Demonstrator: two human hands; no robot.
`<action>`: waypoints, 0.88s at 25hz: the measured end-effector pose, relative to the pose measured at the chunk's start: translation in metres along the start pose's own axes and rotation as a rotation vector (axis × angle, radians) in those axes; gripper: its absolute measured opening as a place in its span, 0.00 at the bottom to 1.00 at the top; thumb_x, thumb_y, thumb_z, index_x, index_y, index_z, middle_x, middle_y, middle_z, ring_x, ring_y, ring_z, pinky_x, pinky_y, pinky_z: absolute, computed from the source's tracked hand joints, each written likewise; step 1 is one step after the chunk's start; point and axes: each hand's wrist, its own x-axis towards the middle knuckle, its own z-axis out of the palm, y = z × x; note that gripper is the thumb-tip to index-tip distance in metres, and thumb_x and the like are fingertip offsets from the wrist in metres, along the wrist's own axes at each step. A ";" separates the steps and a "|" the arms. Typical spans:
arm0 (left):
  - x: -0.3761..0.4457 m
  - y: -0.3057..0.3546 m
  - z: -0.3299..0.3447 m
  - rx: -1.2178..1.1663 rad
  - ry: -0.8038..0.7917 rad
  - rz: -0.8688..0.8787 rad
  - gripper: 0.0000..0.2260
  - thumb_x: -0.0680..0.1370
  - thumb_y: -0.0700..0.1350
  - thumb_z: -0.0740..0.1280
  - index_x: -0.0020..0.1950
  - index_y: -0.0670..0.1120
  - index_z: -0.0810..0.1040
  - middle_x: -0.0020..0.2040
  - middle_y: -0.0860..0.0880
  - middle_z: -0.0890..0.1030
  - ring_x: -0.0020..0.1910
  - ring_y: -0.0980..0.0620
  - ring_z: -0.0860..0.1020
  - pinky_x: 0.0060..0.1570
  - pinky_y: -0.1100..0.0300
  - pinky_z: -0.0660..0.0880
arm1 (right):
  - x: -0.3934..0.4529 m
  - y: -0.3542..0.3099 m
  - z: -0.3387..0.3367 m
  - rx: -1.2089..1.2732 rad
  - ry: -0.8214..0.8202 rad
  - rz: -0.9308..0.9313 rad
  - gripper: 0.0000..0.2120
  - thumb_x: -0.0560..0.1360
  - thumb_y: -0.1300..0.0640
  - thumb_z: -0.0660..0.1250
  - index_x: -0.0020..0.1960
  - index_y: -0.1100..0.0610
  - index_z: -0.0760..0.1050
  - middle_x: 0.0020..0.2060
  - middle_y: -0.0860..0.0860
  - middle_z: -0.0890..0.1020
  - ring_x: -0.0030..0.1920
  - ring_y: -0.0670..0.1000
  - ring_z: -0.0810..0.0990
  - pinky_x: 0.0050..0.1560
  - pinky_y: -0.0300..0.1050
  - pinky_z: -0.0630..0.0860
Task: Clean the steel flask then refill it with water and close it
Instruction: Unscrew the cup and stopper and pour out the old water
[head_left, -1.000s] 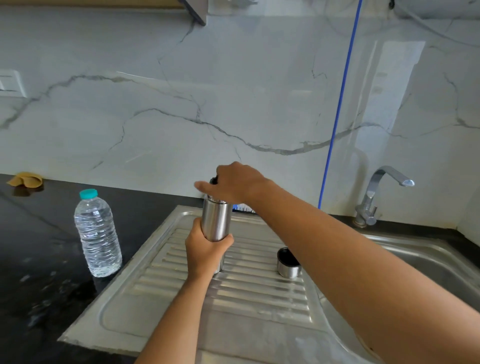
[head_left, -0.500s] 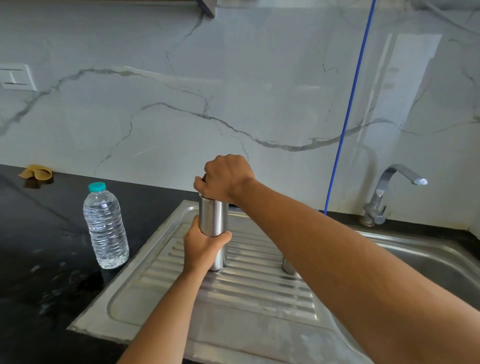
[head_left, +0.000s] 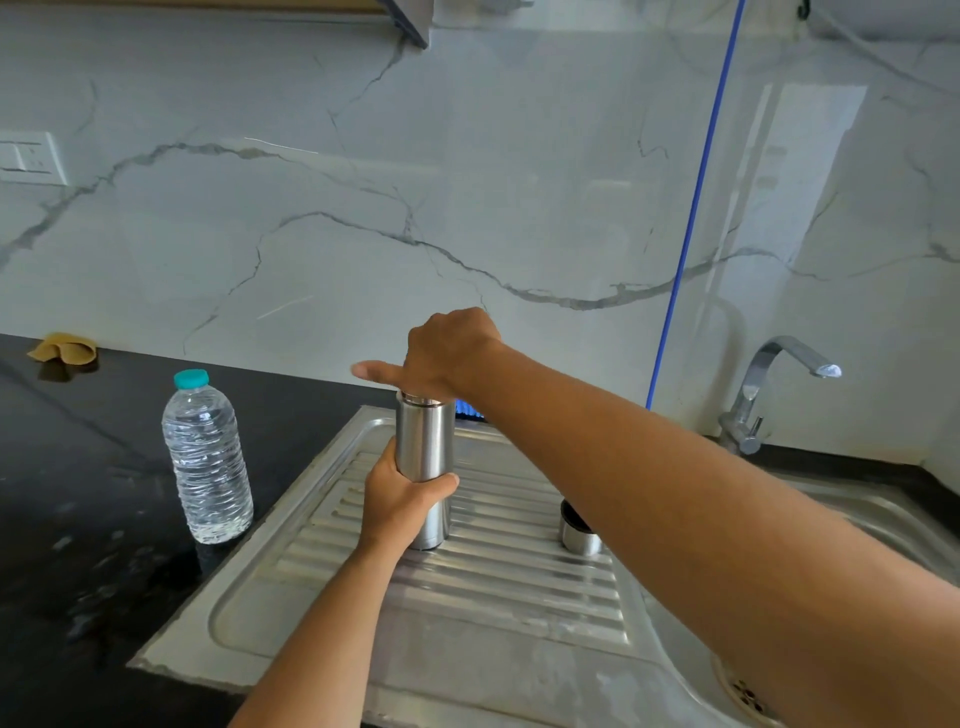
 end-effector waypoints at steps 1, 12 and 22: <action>0.000 0.000 0.000 0.000 -0.002 0.000 0.25 0.60 0.48 0.77 0.55 0.53 0.78 0.44 0.49 0.84 0.43 0.50 0.83 0.37 0.61 0.76 | 0.002 -0.001 0.000 0.014 -0.004 0.049 0.39 0.77 0.24 0.45 0.36 0.56 0.74 0.31 0.49 0.75 0.31 0.48 0.73 0.31 0.42 0.63; 0.002 -0.002 -0.001 -0.004 -0.031 0.009 0.22 0.65 0.41 0.80 0.55 0.53 0.78 0.45 0.48 0.84 0.44 0.50 0.83 0.37 0.63 0.76 | -0.004 0.030 0.010 0.168 0.043 -0.304 0.27 0.83 0.35 0.51 0.53 0.57 0.75 0.33 0.49 0.74 0.35 0.51 0.74 0.38 0.45 0.68; 0.006 -0.004 0.000 -0.018 -0.034 0.023 0.25 0.59 0.47 0.78 0.55 0.53 0.79 0.44 0.49 0.84 0.43 0.50 0.83 0.37 0.61 0.77 | -0.003 0.039 -0.017 0.359 -0.322 -0.297 0.20 0.83 0.41 0.59 0.68 0.53 0.72 0.52 0.50 0.77 0.52 0.52 0.76 0.44 0.42 0.67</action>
